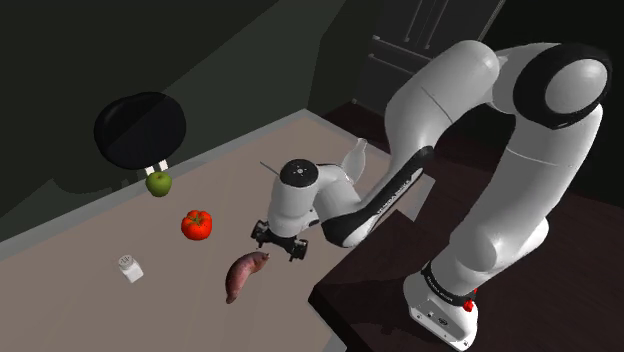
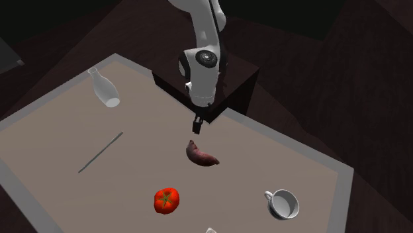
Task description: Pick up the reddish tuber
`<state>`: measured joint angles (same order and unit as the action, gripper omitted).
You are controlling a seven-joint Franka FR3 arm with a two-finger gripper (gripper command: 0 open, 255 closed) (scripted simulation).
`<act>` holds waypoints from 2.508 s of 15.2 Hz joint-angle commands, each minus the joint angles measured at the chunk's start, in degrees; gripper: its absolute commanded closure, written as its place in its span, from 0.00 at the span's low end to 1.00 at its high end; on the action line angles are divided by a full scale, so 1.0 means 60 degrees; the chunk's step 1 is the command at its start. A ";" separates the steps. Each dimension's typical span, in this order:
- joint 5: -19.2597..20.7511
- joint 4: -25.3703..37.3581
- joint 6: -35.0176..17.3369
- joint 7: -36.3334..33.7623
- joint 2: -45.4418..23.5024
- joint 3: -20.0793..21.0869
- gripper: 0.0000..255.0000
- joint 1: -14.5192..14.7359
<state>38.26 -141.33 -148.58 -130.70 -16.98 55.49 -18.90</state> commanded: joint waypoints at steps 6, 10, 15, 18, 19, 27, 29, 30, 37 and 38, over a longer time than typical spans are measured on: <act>0.2323 0.2624 0.0414 -0.3512 -0.2900 -0.2822 0.00 0.2987; 0.2579 0.3885 0.0539 -0.4378 -0.4025 -0.3514 0.00 0.3757; 0.3038 0.4167 0.0270 -0.4708 -0.4577 -0.3947 0.00 0.4091; 0.3258 0.4332 0.0137 -0.4868 -0.4867 -0.4160 0.00 0.4258; 0.3258 0.4331 0.0137 -0.4868 -0.4867 -0.4160 0.00 0.4258; 0.3260 0.4322 0.0132 -0.4867 -0.4861 -0.4161 1.00 0.4252; 0.3258 0.4332 0.0137 -0.4868 -0.4867 -0.4160 1.00 0.4258; 0.3174 0.4266 0.0188 -0.4807 -0.4754 -0.4079 1.00 0.4194; 0.2537 0.3863 0.0561 -0.4348 -0.3978 -0.3478 1.00 0.3729; 0.2440 0.3813 0.0617 -0.4279 -0.3869 -0.3389 1.00 0.3661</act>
<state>53.66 -118.35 -145.41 -156.96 -40.84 34.51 3.48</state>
